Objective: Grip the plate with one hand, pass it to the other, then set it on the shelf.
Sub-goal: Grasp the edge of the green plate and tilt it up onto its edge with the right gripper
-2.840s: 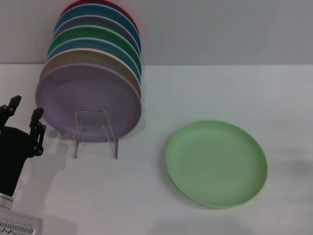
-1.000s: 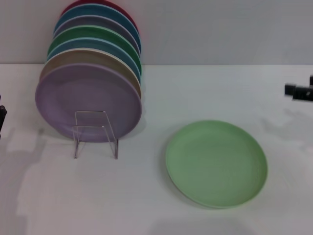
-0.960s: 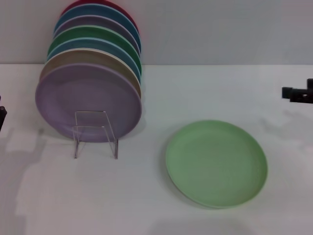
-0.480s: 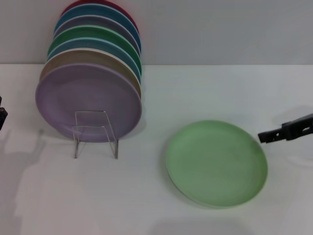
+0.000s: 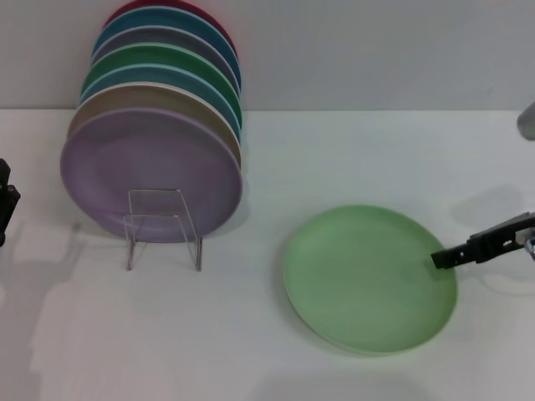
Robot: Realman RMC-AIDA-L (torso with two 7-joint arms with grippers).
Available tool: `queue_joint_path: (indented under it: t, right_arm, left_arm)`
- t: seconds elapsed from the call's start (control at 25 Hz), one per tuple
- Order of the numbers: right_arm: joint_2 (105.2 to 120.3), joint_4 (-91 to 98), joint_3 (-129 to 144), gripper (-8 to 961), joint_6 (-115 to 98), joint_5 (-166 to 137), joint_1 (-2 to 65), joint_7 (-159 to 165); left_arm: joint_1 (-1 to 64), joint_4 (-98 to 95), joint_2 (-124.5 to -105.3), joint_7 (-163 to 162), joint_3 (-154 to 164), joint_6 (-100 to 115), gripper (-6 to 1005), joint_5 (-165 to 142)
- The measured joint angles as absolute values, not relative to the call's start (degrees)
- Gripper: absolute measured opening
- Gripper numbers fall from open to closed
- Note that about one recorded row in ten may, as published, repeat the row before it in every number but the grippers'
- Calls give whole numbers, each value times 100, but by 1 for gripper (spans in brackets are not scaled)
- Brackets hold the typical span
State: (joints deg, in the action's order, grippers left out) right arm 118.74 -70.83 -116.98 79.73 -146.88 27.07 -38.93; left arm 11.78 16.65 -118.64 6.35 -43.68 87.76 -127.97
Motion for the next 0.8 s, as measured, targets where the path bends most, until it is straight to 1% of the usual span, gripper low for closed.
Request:
queue_joint_path:
  t: [0.24,0.8]
  right_arm:
    - [11874,-6960,-11538,825,7827,-14800,2733,-3873]
    - [11859,-6407,-11531,817,7567,-14816,3086,-3876]
  left_arm:
    - [1176,1688,-11873,633,-4313,8781,845,-12797]
    - [1214,1705,-11877,633,-4218,8789,845,-12797]
